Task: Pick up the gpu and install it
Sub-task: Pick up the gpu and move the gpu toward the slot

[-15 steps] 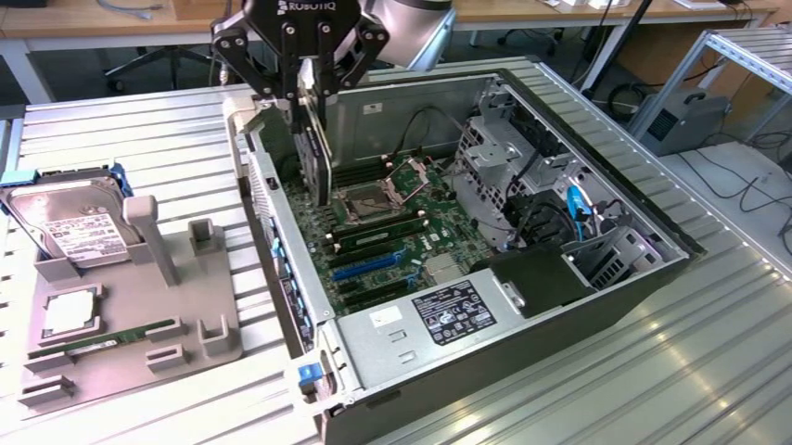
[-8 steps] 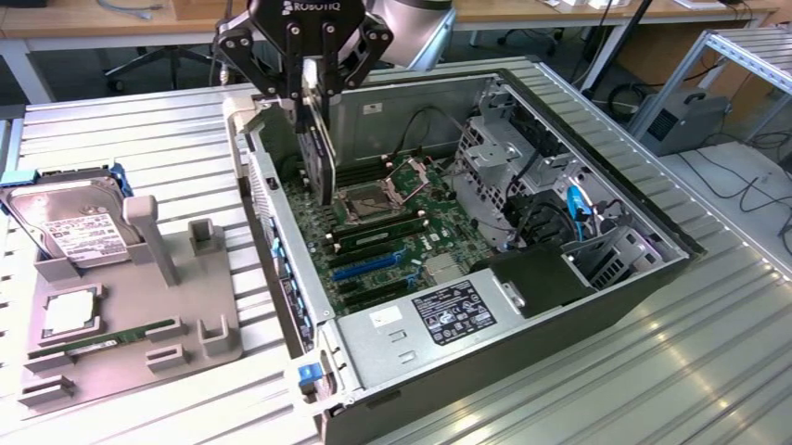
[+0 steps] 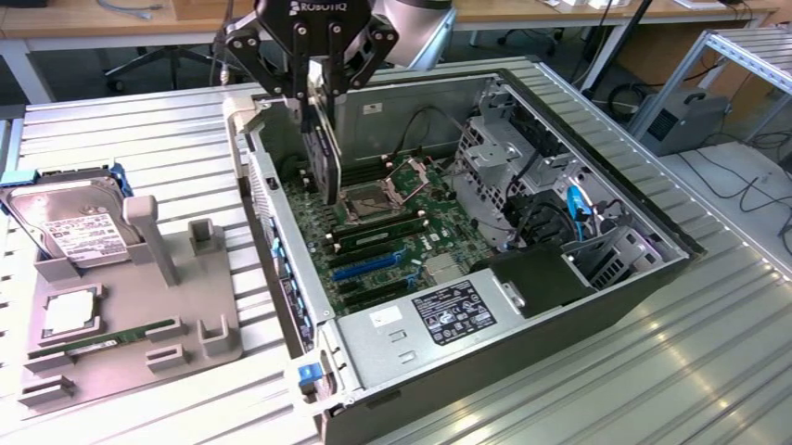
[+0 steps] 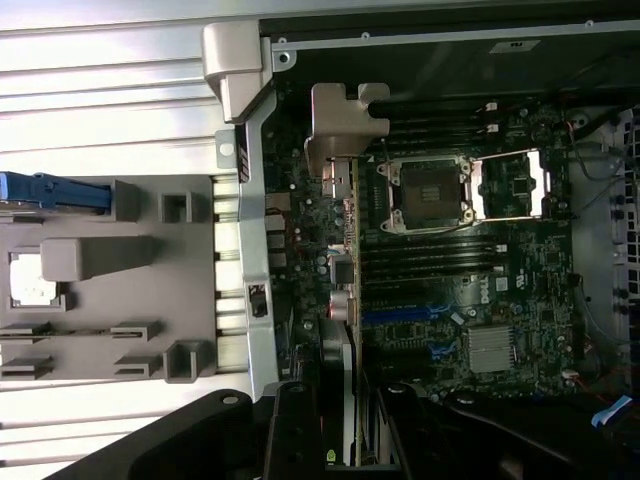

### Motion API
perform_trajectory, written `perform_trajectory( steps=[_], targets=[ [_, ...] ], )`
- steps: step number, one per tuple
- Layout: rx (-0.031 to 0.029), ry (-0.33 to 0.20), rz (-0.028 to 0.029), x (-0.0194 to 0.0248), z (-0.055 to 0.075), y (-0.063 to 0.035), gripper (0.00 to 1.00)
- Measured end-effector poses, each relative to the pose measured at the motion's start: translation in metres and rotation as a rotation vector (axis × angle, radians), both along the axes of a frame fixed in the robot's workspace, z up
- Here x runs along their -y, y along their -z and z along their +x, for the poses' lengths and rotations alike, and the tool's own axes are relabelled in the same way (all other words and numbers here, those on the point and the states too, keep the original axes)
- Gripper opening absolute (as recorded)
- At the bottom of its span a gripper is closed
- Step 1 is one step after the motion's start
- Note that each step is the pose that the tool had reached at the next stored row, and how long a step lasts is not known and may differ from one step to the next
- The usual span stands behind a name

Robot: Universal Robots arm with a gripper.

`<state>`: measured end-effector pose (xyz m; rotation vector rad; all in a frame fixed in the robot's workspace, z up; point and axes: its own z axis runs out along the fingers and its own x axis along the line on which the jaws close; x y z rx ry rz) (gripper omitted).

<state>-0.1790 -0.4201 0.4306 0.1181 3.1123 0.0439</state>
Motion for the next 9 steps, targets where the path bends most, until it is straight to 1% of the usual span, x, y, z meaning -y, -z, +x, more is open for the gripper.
perform_trajectory(
  steps=[9],
  targets=[
    [0.0, 0.0, -0.0006, 0.0, 0.0085, 0.0017, 0.27]
  ],
)
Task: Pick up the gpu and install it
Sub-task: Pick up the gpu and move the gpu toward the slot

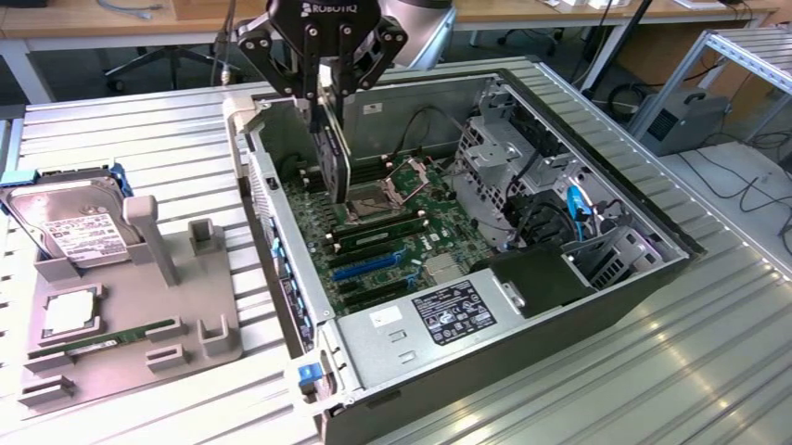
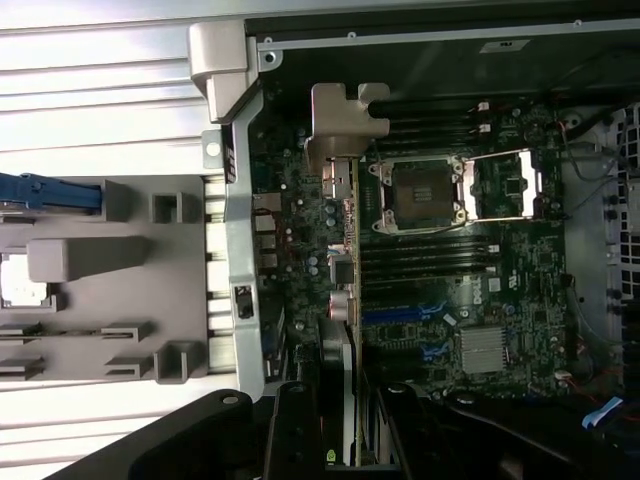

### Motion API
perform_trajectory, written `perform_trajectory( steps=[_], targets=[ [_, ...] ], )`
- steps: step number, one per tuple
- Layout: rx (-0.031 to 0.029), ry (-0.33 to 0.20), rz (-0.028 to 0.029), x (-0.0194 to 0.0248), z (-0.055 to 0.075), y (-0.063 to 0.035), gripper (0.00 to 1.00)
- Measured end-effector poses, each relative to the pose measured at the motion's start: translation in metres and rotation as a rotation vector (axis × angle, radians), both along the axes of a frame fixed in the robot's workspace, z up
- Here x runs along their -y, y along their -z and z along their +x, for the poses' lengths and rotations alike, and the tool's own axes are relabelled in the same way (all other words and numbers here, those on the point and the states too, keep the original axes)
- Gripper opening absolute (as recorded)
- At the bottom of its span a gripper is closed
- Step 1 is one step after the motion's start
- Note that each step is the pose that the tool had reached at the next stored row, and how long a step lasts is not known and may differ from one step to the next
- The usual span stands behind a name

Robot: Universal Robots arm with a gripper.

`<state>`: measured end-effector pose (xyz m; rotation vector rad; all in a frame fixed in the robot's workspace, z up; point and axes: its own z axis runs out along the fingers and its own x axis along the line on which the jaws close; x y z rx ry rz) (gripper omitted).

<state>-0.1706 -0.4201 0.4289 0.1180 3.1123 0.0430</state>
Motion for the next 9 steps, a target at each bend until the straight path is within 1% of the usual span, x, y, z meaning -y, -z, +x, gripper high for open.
perform_trajectory(
  steps=[9],
  targets=[
    [0.0, 0.0, -0.0004, 0.0, 0.0051, 0.0037, 0.27]
  ],
)
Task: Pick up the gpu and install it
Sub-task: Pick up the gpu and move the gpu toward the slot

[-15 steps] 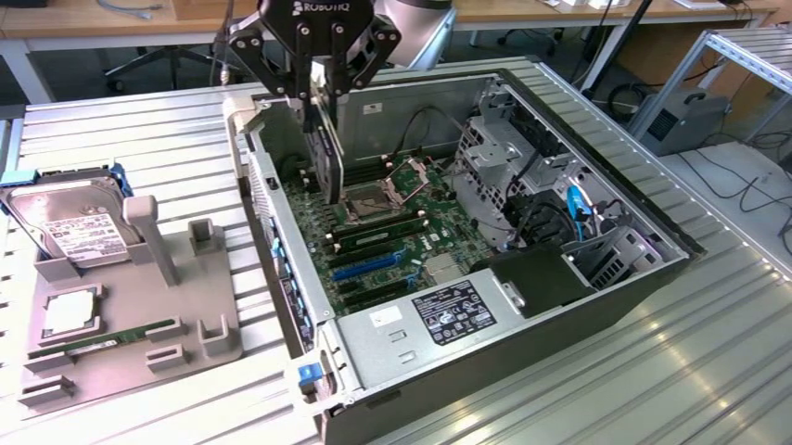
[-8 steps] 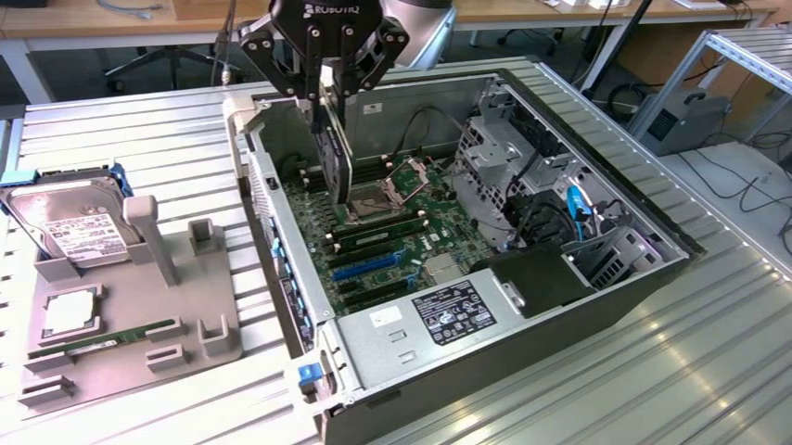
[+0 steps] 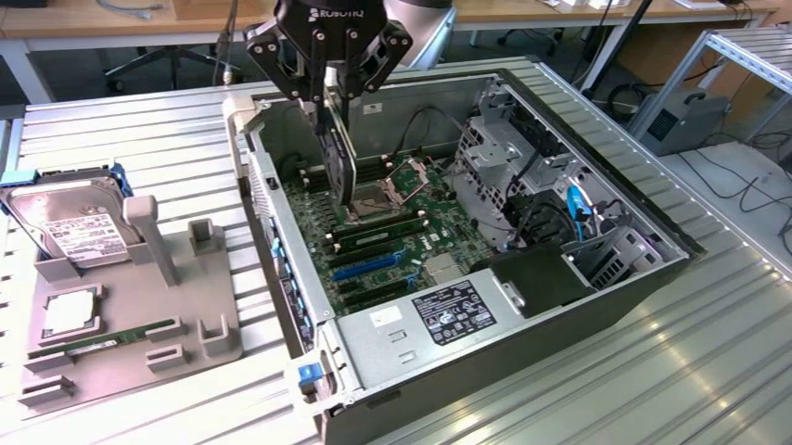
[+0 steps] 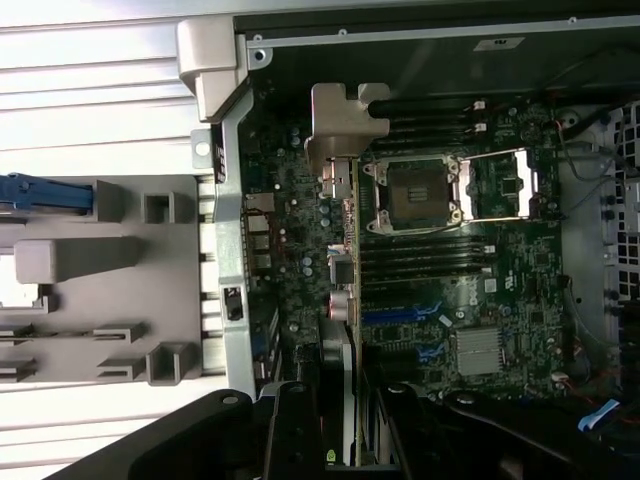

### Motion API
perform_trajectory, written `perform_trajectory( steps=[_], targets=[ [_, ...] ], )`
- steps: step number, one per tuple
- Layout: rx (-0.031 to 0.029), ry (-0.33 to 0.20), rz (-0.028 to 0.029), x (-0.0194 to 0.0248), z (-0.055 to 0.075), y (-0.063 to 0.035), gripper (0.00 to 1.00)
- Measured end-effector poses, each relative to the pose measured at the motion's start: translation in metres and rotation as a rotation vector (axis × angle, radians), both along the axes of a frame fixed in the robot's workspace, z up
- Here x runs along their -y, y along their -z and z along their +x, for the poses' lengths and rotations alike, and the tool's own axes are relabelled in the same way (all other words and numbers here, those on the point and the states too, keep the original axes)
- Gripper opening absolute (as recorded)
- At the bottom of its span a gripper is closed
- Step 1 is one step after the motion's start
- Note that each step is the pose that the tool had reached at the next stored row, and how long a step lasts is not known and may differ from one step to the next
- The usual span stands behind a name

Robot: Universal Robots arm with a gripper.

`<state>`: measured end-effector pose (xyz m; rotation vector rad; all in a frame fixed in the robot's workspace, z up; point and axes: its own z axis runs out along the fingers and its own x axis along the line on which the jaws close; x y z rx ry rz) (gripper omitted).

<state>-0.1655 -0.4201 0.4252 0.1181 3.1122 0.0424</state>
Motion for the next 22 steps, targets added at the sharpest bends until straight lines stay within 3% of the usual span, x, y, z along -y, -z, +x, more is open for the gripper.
perform_trajectory(
  steps=[22],
  targets=[
    [-0.0001, 0.0, -0.0002, 0.0, 0.0052, 0.0066, 0.27]
  ],
)
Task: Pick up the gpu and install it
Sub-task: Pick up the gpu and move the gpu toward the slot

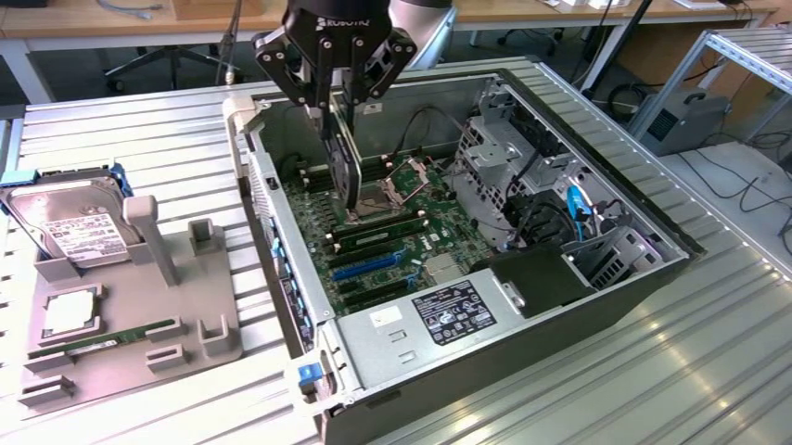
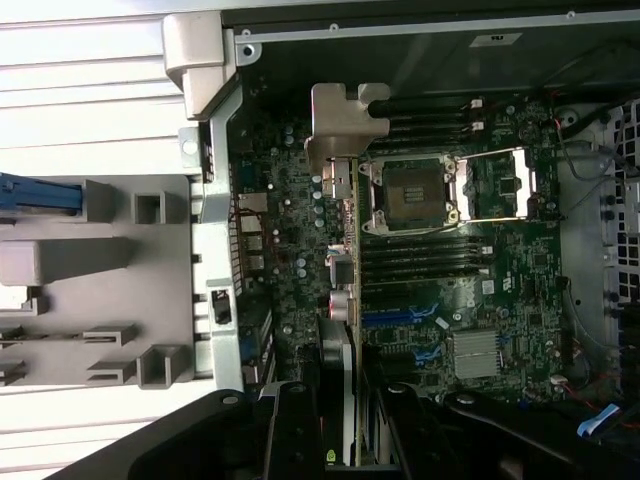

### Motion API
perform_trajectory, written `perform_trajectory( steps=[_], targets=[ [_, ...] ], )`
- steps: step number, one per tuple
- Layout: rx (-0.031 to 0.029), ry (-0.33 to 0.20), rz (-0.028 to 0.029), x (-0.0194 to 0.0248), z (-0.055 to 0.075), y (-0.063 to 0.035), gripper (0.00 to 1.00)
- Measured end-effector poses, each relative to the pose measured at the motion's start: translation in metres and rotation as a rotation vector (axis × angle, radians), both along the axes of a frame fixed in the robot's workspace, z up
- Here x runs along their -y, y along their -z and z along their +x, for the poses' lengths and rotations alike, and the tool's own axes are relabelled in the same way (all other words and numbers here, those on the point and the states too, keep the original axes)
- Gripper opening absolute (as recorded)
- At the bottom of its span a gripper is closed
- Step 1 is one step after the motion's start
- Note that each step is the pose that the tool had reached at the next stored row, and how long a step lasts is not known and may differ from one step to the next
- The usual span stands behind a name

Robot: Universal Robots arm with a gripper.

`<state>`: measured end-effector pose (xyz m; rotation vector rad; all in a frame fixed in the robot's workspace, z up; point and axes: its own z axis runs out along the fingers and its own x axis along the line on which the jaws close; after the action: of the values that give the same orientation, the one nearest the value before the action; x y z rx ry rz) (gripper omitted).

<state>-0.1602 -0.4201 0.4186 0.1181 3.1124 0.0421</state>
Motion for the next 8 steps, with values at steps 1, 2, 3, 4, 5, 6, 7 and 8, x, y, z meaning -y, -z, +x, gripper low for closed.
perform_trajectory(
  steps=[1, 2, 3, 4, 5, 6, 7, 8],
  targets=[
    [0.0001, 0.0, 0.0, 0.0, 0.0001, 0.0002, 0.27],
    [0.0, 0.0, 0.0, 0.0, 0.0002, 0.0004, 0.27],
    [0.0, 0.0, 0.0001, 0.0, 0.0002, 0.0006, 0.27],
    [0.0, 0.0, 0.0, 0.0, 0.0003, 0.0008, 0.27],
    [0.0, 0.0, 0.0, 0.0, 0.0004, 0.0011, 0.27],
    [0.0, 0.0, -0.0001, 0.0, 0.0004, 0.0013, 0.27],
    [-0.0001, 0.0, -0.0001, 0.0, 0.0005, 0.0015, 0.27],
    [0.0, 0.0, 0.0, 0.0, 0.0005, 0.0017, 0.27]
  ],
)
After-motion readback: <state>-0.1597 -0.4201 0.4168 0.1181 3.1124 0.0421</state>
